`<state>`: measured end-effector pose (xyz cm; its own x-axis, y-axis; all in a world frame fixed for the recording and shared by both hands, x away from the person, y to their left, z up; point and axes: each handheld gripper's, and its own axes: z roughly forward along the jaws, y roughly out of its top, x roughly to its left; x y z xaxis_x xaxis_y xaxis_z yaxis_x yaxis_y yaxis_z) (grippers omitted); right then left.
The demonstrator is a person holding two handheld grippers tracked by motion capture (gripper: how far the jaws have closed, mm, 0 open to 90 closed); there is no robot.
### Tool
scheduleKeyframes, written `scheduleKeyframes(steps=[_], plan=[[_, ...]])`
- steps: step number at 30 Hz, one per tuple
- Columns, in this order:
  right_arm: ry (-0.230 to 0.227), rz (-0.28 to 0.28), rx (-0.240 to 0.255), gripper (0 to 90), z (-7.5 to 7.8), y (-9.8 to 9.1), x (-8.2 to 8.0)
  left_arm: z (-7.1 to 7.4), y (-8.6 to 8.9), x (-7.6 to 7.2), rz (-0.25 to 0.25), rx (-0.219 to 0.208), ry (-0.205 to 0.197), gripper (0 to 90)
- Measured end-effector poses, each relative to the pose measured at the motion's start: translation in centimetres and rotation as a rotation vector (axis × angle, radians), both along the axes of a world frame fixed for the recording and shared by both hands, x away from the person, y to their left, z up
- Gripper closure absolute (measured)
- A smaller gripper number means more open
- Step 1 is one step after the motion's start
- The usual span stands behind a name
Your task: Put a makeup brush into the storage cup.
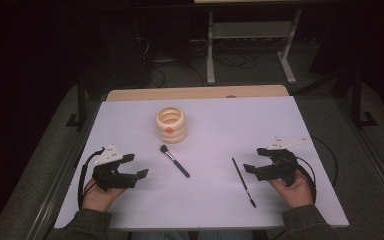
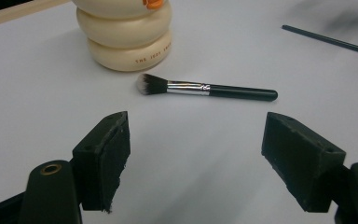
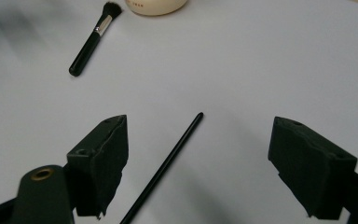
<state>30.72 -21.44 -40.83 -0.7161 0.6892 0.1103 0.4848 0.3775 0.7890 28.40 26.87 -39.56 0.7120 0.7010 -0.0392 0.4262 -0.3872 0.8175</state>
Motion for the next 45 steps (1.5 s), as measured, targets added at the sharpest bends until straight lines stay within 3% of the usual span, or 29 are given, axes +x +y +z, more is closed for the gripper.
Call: scheduleKeyframes(steps=[13,17,24,34,45], plan=[[-0.003,0.001,-0.025,18.3,0.7,1.3,-0.2,0.0,0.0,0.0,-0.005,0.006,0.001,23.4],[-0.016,0.000,-0.021,16.2,1.4,1.9,-0.4,0.2,-0.1,-0.2,-0.007,0.006,-0.005,23.4],[0.004,0.012,-0.017,15.5,2.6,3.2,-0.3,0.3,-0.2,-0.3,-0.001,-0.003,-0.005,23.4],[0.038,0.078,-0.058,15.5,3.8,5.8,0.1,0.6,0.1,-0.3,0.000,-0.001,-0.017,23.4],[0.057,0.143,-0.085,15.5,6.3,9.6,1.2,0.7,0.0,-0.5,0.003,-0.010,-0.020,23.5]])
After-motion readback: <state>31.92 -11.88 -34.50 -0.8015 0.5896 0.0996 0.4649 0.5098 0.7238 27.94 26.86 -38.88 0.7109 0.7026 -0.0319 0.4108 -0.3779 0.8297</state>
